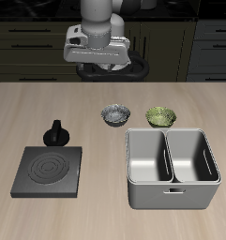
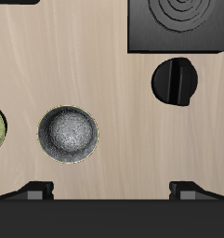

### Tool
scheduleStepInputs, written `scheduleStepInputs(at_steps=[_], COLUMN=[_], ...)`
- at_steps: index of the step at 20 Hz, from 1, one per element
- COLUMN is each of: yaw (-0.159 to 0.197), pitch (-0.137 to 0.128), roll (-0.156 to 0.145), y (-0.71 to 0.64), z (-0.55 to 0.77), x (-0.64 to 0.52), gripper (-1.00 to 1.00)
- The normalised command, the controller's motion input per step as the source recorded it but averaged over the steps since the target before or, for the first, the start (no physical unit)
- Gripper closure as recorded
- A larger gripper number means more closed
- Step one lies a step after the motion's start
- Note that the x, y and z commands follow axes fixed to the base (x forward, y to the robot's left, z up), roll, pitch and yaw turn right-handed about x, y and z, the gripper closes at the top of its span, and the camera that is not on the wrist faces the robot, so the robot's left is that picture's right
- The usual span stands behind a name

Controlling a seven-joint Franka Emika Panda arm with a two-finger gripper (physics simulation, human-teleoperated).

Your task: Turn on the flat stove

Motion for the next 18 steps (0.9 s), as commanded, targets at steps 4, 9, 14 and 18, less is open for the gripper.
scheduleStepInputs(at_steps=[4, 9, 14, 18], yaw=[-0.027, -0.058, -0.018, -0.004], pitch=[-0.004, 0.003, -0.007, -0.015], roll=[0.042, 0.030, 0.009, -0.014], y=[-0.36, -0.27, -0.21, -0.28], z=[0.05, 0.01, 0.00, -0.03], x=[0.20, 0.16, 0.14, 0.19], gripper=[-1.00, -1.00, -1.00, -1.00])
